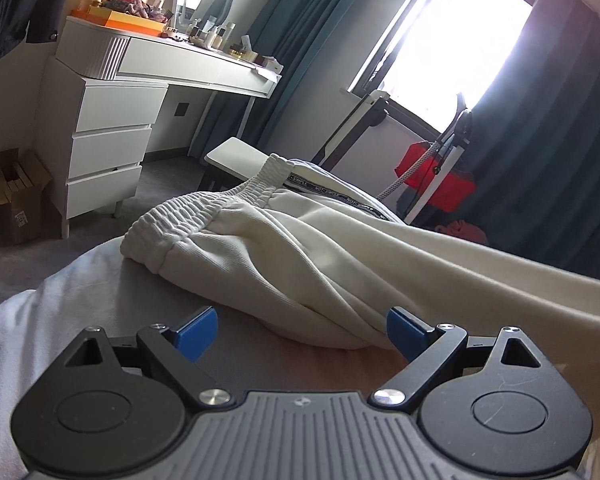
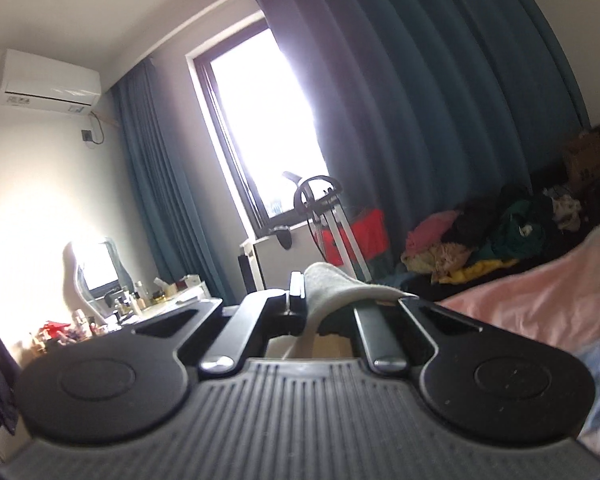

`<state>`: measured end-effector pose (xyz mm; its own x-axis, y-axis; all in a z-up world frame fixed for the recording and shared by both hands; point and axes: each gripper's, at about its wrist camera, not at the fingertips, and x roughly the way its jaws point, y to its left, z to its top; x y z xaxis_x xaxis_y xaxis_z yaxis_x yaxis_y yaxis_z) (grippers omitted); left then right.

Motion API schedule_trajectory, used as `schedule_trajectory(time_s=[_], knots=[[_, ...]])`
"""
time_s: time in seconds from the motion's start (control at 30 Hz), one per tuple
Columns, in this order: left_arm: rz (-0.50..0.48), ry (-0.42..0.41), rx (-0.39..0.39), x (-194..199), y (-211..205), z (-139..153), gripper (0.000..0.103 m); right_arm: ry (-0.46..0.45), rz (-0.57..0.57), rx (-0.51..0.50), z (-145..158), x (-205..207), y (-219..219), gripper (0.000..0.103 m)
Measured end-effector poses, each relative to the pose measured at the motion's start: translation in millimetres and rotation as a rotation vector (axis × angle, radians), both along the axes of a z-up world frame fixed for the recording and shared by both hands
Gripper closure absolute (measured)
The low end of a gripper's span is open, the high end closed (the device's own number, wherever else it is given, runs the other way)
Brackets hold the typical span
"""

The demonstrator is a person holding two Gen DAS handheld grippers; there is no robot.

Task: Fold clothes

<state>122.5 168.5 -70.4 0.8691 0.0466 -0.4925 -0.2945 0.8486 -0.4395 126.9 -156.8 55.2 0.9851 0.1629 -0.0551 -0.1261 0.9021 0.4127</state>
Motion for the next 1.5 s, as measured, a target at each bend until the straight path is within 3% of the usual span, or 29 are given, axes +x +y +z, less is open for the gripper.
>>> schedule_trajectory(time_s=[0.23, 0.4, 0.5, 0.63, 0.7, 0.73, 0.77, 1.0, 1.27, 1.4, 1.5], knots=[[-0.015, 0.014, 0.037, -18, -17, 7, 0.009, 0.285, 0.092, 0.158, -84, -50, -9, 0.096], [-0.011, 0.052, 0.023, -23, -24, 3, 0.009, 0.505, 0.142, 0.292, -142, -57, -5, 0.095], [-0.020, 0.070, 0.048, -24, -34, 2, 0.009, 0.584, 0.175, 0.290, -159, -57, 6, 0.094], [-0.042, 0.082, 0.072, -24, -44, -1, 0.009, 0.619, 0.207, 0.248, -154, -55, 14, 0.089], [-0.048, 0.089, 0.083, -25, -48, -2, 0.009, 0.635, 0.240, 0.258, -151, -54, 12, 0.067], [-0.052, 0.093, 0.086, -25, -49, -3, 0.009, 0.633, 0.263, 0.271, -148, -54, 8, 0.042], [-0.055, 0.098, 0.085, -24, -50, -4, 0.009, 0.626, 0.276, 0.286, -146, -56, 5, 0.026], [-0.073, 0.106, 0.068, -22, -52, -7, 0.009, 0.490, 0.293, 0.417, -119, -75, -39, 0.025], [-0.108, 0.108, 0.070, -18, -56, -8, 0.009, 0.567, -0.011, 0.469, -133, -13, -112, 0.025], [-0.127, 0.111, 0.078, -16, -59, -11, 0.009, 0.545, -0.121, 0.301, -140, 22, -133, 0.025], [-0.139, 0.109, 0.101, -13, -62, -12, 0.009, 0.610, -0.103, 0.232, -165, 55, -136, 0.025]])
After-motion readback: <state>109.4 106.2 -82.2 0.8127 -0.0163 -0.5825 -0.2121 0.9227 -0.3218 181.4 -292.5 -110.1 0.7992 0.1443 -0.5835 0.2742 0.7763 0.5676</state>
